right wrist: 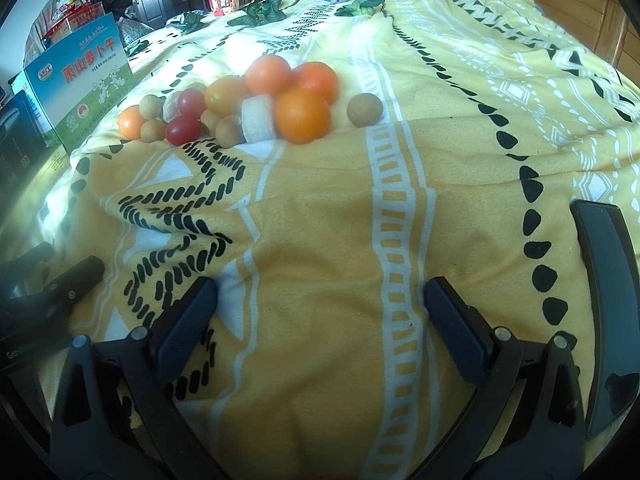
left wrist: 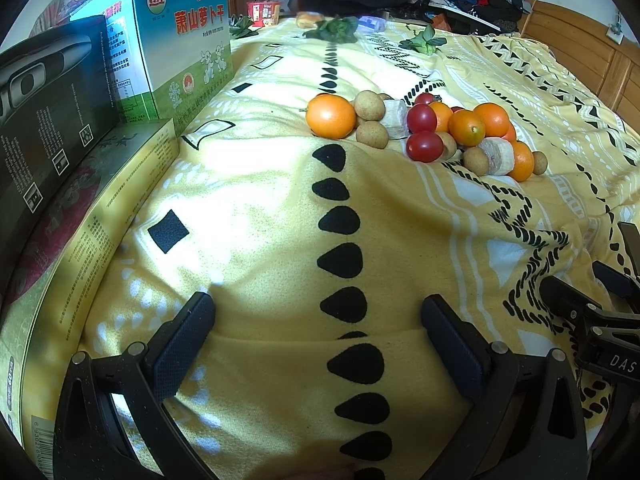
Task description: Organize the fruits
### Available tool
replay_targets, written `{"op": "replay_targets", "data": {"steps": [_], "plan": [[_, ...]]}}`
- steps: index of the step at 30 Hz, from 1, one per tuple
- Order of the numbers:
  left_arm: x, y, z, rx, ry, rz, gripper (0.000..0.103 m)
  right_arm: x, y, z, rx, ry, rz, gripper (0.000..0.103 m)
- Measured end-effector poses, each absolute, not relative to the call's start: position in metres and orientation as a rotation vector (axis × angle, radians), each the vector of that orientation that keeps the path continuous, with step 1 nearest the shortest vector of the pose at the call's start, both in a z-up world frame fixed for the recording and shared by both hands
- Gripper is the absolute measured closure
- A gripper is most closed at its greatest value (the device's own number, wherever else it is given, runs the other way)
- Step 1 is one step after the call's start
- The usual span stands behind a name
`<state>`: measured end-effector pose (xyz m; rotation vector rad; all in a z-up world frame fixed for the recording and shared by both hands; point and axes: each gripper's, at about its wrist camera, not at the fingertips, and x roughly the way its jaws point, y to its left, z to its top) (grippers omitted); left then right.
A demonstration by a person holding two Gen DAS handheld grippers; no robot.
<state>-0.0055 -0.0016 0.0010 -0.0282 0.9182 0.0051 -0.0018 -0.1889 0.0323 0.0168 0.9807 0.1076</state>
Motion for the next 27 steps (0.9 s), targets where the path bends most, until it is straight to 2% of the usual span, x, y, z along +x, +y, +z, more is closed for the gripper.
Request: {"op": "replay_targets", "data": {"steps": [27], "plan": [[-0.0122,-0.0017,0.0042,-0.033,0.913,-0.004,0.0,-0.0035,-0.1903,0.031,0.012,0.982,0.106,0.0]]}}
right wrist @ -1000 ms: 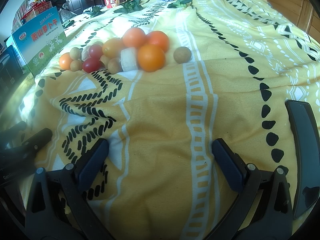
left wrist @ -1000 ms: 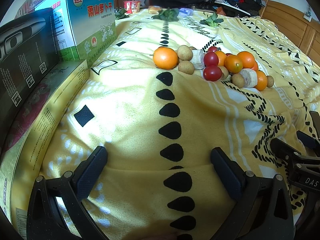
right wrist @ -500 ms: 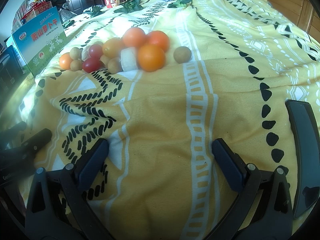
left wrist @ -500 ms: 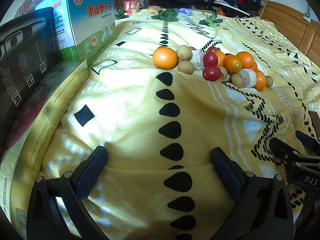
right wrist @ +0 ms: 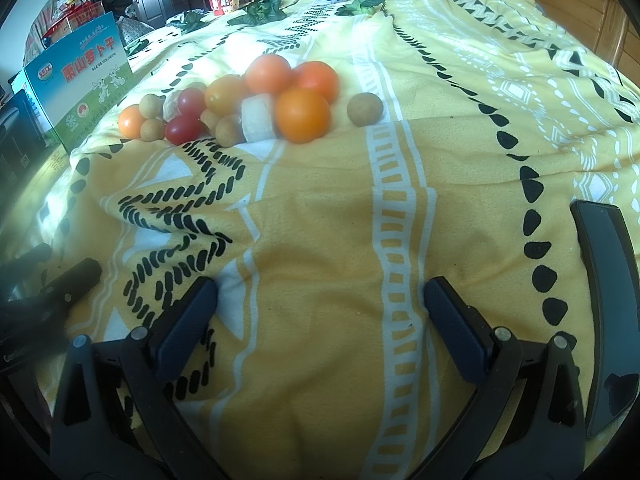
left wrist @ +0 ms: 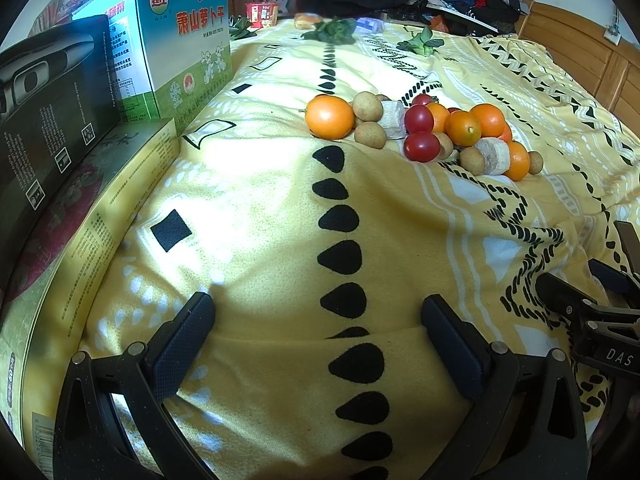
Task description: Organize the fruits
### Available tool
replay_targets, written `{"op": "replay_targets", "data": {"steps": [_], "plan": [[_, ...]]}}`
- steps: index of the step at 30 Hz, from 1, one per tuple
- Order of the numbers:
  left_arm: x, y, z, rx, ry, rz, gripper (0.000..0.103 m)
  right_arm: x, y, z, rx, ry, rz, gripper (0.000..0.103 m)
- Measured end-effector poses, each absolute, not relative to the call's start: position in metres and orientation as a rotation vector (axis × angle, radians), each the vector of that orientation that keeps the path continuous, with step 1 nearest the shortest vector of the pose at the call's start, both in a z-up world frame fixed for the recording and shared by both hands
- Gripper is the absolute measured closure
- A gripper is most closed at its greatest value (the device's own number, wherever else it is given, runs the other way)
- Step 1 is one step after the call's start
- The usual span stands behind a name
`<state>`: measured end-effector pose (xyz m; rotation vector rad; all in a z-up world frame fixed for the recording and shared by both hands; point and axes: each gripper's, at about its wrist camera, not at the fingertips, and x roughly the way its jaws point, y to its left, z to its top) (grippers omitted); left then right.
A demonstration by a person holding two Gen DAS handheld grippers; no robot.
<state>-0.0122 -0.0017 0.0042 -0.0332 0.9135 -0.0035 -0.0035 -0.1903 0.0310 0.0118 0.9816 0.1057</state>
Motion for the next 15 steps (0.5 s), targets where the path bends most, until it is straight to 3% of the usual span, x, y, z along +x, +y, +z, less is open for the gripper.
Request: {"op": "replay_targets", "data": {"steps": [11,15], "plan": [[-0.017,0.002,0.019,-0.04,0.935,-0.076,0.002,-0.019,-0.202,0.037,0.09,0.952,0.178,0.0],[0.005,0.008,0.041,-0.072,0.899,-0.084,0.028,-0.021,-0.217,0.04,0.212,0.923,0.241,0.0]]}}
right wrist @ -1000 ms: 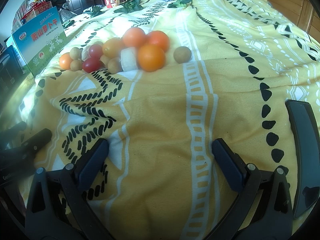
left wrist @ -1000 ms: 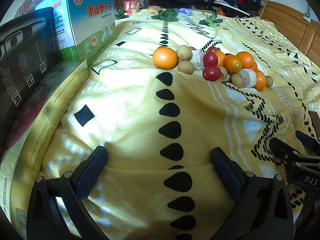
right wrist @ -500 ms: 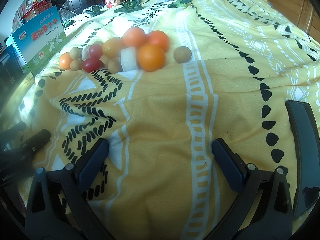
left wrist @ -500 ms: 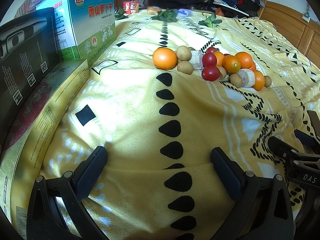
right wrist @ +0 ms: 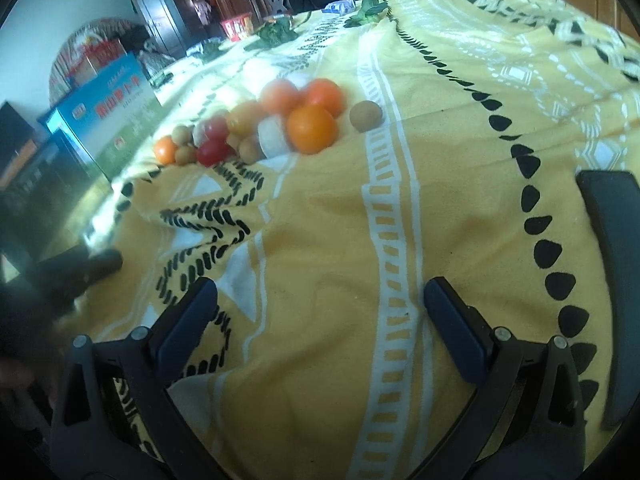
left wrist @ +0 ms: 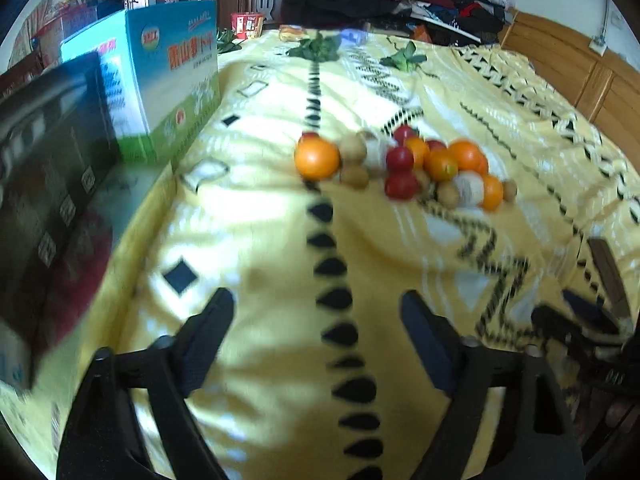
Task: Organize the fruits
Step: 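Grasp an orange with the left tool while the right tool grasps a kiwi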
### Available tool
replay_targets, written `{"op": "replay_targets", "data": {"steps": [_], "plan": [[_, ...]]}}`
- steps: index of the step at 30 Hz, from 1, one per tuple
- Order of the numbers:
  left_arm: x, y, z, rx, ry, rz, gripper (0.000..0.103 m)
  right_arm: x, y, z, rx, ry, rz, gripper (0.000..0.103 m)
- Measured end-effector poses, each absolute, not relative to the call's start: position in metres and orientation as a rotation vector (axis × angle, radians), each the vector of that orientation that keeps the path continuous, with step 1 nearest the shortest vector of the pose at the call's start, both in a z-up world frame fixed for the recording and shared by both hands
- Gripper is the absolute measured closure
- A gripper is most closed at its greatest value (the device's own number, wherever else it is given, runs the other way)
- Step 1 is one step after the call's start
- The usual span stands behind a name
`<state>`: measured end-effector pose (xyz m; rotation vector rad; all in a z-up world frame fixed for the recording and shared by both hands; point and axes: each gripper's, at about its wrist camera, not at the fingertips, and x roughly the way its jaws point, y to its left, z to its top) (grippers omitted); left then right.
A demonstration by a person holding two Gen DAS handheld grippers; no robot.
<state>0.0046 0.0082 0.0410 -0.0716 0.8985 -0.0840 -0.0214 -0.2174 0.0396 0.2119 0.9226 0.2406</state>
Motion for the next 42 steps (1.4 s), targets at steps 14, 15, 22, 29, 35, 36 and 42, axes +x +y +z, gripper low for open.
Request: {"op": "replay_targets", "data": {"steps": [14,15,22,29,35,36,42], "plan": [[0.115,0.007,0.032,-0.127,0.965,-0.06,0.056,-0.021,-0.223,0.041,0.283,0.903,0.281,0.0],[0.117,0.007,0.031,-0.132,0.958,-0.062,0.056,-0.021,-0.223,0.041,0.282,0.904,0.28,0.0],[0.134,0.011,0.025,-0.179,0.959,-0.085,0.056,-0.021,-0.223,0.041,0.281,0.904,0.279,0.0],[0.124,0.004,0.034,-0.149,0.957,-0.112,0.061,-0.02,-0.223,0.041,0.28,0.916,0.279,0.0],[0.075,0.004,0.065,-0.124,0.887,-0.163,0.061,-0.01,-0.241,0.048,0.344,0.974,0.265,0.027],[0.069,0.006,0.068,-0.134,0.883,-0.167,0.061,-0.008,-0.246,0.049,0.364,0.981,0.265,0.032],[0.041,0.012,0.08,-0.181,0.873,-0.199,0.061,0.021,-0.265,0.058,0.357,0.979,0.204,0.065]]}}
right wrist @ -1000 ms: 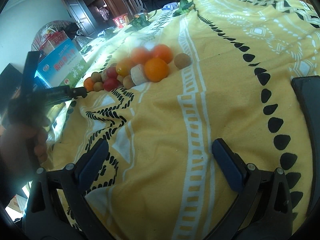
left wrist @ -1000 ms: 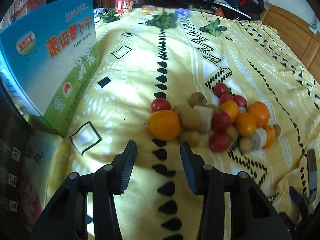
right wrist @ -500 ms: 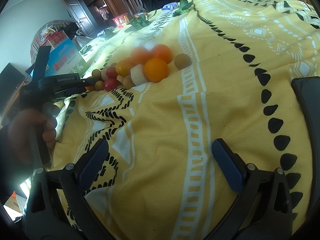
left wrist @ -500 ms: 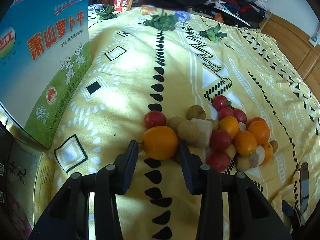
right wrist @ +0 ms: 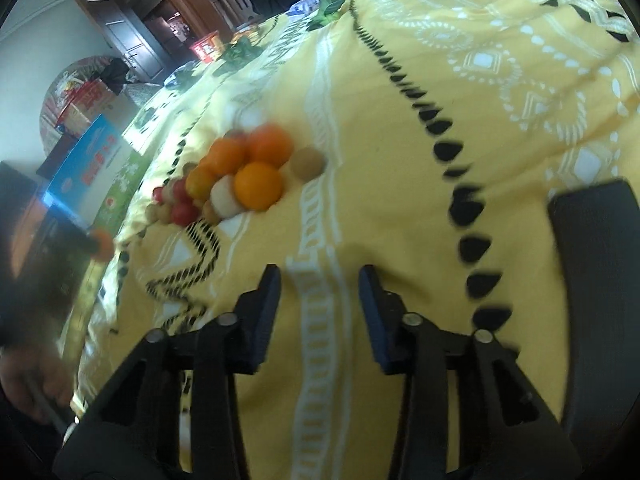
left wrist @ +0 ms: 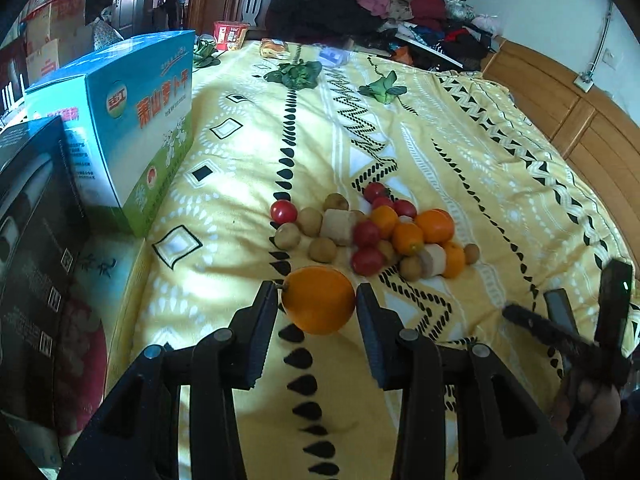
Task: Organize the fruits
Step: 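Grasp an orange with the left tool while the right tool grasps a kiwi, then carry the orange and kiwi to the steel bowl and release both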
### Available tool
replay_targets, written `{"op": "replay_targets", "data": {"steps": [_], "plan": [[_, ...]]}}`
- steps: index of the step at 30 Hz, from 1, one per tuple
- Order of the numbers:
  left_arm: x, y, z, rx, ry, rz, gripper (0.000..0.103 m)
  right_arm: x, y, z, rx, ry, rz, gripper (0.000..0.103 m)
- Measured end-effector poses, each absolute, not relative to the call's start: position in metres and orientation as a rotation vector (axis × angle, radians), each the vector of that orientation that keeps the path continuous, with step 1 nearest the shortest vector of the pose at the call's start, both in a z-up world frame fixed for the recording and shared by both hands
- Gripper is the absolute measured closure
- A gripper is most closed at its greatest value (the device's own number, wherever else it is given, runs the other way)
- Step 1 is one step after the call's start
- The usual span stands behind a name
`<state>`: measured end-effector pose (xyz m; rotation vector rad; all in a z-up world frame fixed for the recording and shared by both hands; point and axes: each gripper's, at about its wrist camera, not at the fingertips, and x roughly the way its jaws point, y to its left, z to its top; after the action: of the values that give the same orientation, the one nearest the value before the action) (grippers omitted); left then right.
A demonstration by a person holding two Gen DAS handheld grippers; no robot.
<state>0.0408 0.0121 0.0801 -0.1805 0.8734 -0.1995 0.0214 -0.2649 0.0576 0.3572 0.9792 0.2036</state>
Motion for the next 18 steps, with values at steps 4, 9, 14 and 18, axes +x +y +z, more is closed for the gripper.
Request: {"op": "replay_targets", "data": {"steps": [4,9,14,18], "plan": [[0.036,0.011,0.082,-0.182,0.875,-0.217,0.061,0.051,-0.26,0.068,0.323,0.978,0.213,0.066],[0.035,0.011,0.081,-0.199,0.879,-0.226,0.061,0.083,-0.243,0.07,0.223,0.983,0.23,0.066],[0.035,0.011,0.084,-0.203,0.877,-0.238,0.061,0.101,-0.24,0.066,0.223,0.998,0.238,0.066],[0.037,0.01,0.082,-0.199,0.883,-0.238,0.061,0.108,-0.235,0.057,0.2,1.02,0.244,0.066]]}}
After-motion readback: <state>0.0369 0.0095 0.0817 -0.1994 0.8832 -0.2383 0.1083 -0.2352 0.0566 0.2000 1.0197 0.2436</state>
